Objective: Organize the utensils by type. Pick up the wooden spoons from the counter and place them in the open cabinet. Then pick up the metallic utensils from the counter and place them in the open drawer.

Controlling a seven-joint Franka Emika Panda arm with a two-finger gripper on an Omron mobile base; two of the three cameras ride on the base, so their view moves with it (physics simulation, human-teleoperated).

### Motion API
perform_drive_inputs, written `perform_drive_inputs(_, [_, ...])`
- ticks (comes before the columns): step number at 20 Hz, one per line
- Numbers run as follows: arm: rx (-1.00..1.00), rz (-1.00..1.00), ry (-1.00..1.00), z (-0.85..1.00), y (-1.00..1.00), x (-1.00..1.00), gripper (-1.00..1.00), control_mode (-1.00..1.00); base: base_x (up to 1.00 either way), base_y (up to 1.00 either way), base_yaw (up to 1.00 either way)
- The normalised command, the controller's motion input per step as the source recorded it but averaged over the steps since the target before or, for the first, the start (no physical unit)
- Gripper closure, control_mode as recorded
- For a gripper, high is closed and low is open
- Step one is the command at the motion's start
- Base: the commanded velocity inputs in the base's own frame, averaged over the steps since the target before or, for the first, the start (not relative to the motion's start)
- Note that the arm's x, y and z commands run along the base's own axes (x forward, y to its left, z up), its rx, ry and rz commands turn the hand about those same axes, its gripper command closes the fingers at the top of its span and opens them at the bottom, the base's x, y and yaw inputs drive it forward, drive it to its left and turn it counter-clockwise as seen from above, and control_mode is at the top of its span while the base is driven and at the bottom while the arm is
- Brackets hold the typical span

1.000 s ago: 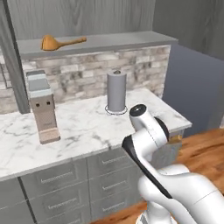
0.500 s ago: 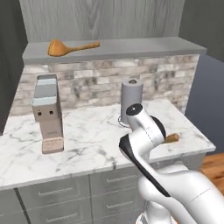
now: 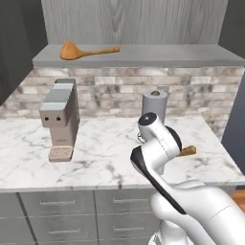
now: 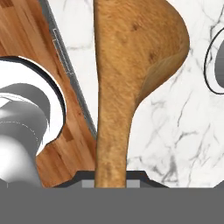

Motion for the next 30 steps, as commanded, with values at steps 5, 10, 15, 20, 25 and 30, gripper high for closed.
perform_drive_inputs(5, [0.0,0.0,0.0,0.0,0.0,0.0,1.0,1.0,0.48,-0.47,0.23])
perform_drive_inputs(10, [0.0,0.0,0.0,0.0,0.0,0.0,1.0,1.0,0.35,-0.3,0.12])
perform_drive_inputs(15, [0.07,0.0,0.0,0.0,-0.04,0.0,1.0,-1.0,0.02,-0.1,0.01])
perform_drive_inputs(20, [0.02,0.07,0.0,0.25,0.0,-0.02,1.0,-1.0,0.0,0.0,0.0])
perform_drive_inputs(25, [0.0,0.19,0.01,0.48,0.0,-0.01,1.0,-1.0,0.0,0.0,0.0])
perform_drive_inputs(30, [0.0,0.27,0.01,0.5,0.0,0.0,1.0,-1.0,0.0,0.0,0.0])
